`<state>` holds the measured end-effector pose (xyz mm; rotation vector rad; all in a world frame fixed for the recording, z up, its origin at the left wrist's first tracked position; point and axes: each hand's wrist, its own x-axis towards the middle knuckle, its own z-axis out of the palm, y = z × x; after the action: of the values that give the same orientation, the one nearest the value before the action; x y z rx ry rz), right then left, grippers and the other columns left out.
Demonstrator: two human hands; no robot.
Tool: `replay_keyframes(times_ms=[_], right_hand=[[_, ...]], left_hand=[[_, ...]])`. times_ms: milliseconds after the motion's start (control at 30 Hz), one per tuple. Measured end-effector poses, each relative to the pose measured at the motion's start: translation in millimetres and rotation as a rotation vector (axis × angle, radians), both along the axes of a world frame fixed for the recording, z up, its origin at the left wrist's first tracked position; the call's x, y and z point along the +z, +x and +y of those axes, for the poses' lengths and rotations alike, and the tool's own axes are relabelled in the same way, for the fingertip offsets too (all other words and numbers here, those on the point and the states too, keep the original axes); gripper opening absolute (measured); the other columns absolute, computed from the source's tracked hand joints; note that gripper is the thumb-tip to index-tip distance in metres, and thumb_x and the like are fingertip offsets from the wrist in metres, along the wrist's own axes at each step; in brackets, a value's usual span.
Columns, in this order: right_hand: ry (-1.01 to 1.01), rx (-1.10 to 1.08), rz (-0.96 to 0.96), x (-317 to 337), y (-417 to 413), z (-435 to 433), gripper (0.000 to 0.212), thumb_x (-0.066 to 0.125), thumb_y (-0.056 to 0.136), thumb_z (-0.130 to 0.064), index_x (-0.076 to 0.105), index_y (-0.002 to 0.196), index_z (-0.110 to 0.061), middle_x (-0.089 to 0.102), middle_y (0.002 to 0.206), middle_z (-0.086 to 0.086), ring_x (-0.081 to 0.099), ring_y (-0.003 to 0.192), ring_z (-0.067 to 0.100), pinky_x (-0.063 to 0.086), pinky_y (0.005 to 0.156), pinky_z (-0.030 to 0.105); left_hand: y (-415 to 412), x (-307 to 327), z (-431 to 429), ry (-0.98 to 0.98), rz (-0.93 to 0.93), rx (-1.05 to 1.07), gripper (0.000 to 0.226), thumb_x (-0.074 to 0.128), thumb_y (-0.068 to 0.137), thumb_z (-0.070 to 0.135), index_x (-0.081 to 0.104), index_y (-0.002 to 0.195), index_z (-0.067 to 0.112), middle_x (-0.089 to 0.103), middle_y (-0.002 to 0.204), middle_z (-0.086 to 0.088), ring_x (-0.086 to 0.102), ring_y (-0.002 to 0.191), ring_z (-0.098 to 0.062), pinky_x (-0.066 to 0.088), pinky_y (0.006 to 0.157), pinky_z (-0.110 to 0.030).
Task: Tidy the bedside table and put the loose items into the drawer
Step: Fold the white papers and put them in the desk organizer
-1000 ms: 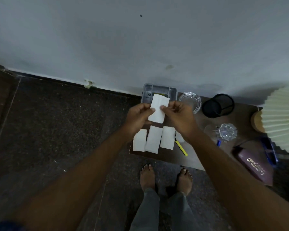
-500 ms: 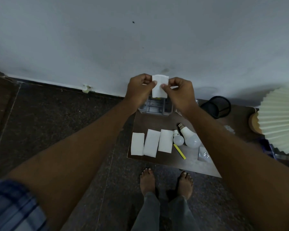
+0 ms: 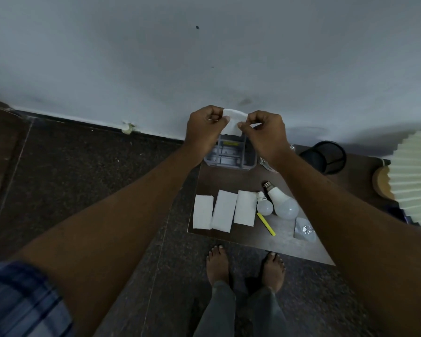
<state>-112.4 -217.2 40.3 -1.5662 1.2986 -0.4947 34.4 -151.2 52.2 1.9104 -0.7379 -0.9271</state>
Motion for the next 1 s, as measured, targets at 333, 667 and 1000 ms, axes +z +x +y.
replay_keyframes(times_ms=[333,667,1000], right_hand=[[0.012,-0.012,0.030,-13.2,-3.6,-3.5,0.015,0.075,0.090,-0.019,0.073,0.098,-0.007,0.074,0.103,0.009,0.073,0.087,0.028,0.062,0.083,0.039],[-0.086,0.038,0.073,-29.2,-0.5,-7.1,0.010,0.075,0.089,-0.022,0.078,0.097,-0.017,0.074,0.096,-0.008,0.065,0.081,0.003,0.051,0.078,0.017],[-0.186,0.186,0.158,-35.7,-0.3,-4.2,0.027,0.073,0.090,-0.017,0.072,0.117,-0.013,0.068,0.110,0.002,0.066,0.099,0.018,0.057,0.094,0.040]], left_hand=[[-3.9,-13.9,-2.4,0.025,0.001,-0.029,0.018,0.074,0.088,0.004,0.073,0.106,0.004,0.076,0.101,-0.015,0.074,0.094,-0.030,0.061,0.088,-0.049],[-1.7,-25.1,-2.0,0.027,-0.035,-0.080,0.015,0.068,0.092,0.000,0.076,0.105,-0.002,0.076,0.100,-0.016,0.071,0.087,-0.021,0.061,0.091,-0.043],[-0.7,-28.7,-0.3,0.038,-0.068,-0.068,0.025,0.066,0.089,-0.005,0.074,0.111,0.002,0.075,0.105,-0.013,0.072,0.093,-0.021,0.061,0.090,-0.035]])
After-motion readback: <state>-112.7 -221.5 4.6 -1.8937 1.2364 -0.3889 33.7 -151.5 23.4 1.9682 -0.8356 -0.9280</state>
